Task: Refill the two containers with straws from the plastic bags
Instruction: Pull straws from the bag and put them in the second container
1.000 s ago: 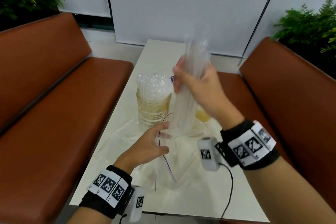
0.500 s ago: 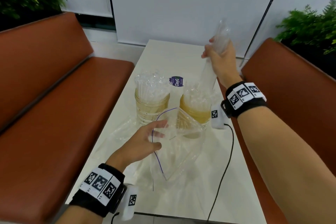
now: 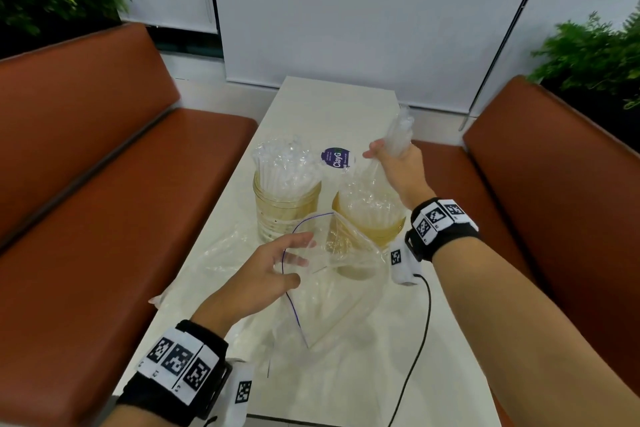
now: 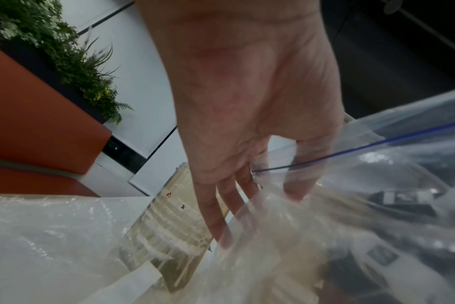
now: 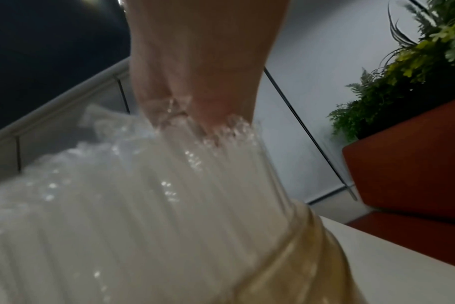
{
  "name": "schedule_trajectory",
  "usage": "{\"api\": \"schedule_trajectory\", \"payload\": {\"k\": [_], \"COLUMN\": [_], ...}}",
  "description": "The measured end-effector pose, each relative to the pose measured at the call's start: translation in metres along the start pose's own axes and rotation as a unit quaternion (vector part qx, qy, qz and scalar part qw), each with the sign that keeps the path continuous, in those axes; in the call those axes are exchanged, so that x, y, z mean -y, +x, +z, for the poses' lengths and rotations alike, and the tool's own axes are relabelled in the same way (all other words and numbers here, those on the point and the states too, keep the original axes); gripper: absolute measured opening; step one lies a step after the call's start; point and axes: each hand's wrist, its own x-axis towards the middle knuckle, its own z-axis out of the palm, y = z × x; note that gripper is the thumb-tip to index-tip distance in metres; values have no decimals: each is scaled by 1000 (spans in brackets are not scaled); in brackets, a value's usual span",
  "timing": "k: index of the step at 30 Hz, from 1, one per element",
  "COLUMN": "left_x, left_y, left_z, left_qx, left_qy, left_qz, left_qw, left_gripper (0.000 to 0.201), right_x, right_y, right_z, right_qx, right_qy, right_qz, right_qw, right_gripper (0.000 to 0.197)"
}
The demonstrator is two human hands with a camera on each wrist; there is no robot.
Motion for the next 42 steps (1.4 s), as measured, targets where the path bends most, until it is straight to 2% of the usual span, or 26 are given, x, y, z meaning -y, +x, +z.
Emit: {"api": "schedule_trajectory", "payload": {"k": [2, 4, 6, 7, 9, 11, 14, 16, 18, 20, 22, 24, 25, 27, 28, 29, 30, 31, 32, 33, 35, 37, 38, 39, 41, 42], "left_x": [0, -1, -1, -2, -2, -2, -2, -1, -1, 0, -1, -3, -3, -4, -5, -6, -6, -8, -10, -13, -18, -22, -23, -24, -24, -23], "left_y": [0, 1, 1, 2, 2, 3, 2, 1, 2, 1, 1, 0, 0, 0, 0, -1, -2, -3, -5, -7, -11, -13, -14, -15, -15, -15], "left_z": [-1, -1, 0, 1, 2, 3, 5, 5, 4, 4, 3, 4, 5, 7, 8, 9, 8, 8, 7, 6, 4, 4, 4, 4, 5, 6], "left_qx": [-1, -4, -3, -1, 2, 3, 3, 5, 4, 5, 6, 9, 12, 19, 22, 25, 28, 33, 41, 49, 72, 89, 94, 96, 99, 98], "left_qy": [0, -5, -6, -4, -2, -5, -4, -5, -8, -7, -9, -13, -13, -17, -20, -24, -26, -25, -19, -9, 7, 7, 3, -2, -17, -29], "left_qz": [-2, -2, -1, -1, 0, -2, -3, -1, -1, -4, -4, -1, 0, 6, 10, 15, 20, 28, 36, 47, 69, 87, 92, 97, 100, 97], "left_qw": [1000, 1000, 1000, 1000, 1000, 1000, 1000, 1000, 1000, 1000, 1000, 1000, 1000, 1000, 999, 999, 999, 999, 998, 998, 995, 992, 991, 991, 990, 990], "left_gripper": [73, 72, 73, 73, 74, 74, 74, 74, 74, 74, 73, 72, 72, 72, 72, 73, 74, 76, 79, 81, 88, 94, 96, 97, 98, 98], "right_x": [3, 15, 28, 34, 44, 41, 9, -7, 0, 19, 37, 36, 26, 6, 3, 4, 8, 11, 15, 16, 7, -7, -7, -1, 29, 51], "right_y": [1, 3, 7, 8, 9, 8, -5, -16, -17, -9, -3, 1, 1, -4, -7, -9, -8, -9, -12, -15, -28, -41, -45, -48, -60, -70], "right_z": [-1, -4, -7, -9, -10, -7, 0, 0, -4, -6, -1, 8, 14, 20, 19, 17, 13, 9, 5, 0, -5, -9, -12, -14, -16, -17], "right_qx": [-19, -55, -98, -112, -117, -98, -10, 21, -35, -98, -87, 8, 69, 172, 187, 169, 132, 70, 12, -13, 66, 159, 150, 110, 19, 16], "right_qy": [-30, -19, 1, -20, -101, -179, -338, -386, -382, -369, -349, -417, -484, -613, -635, -619, -586, -558, -548, -549, -556, -578, -576, -558, -476, -409], "right_qz": [-5, -98, -212, -254, -323, -350, -283, -221, -202, -216, -271, -300, -288, -217, -195, -192, -188, -217, -238, -239, -199, -147, -148, -178, -275, -315], "right_qw": [999, 994, 972, 960, 934, 914, 898, 895, 901, 898, 893, 858, 824, 740, 724, 743, 777, 798, 802, 801, 804, 787, 790, 803, 835, 856], "right_gripper": [41, 76, 92, 88, 63, 40, 41, 46, 54, 50, 43, 46, 47, 45, 45, 46, 48, 48, 49, 49, 48, 50, 50, 48, 36, 35]}}
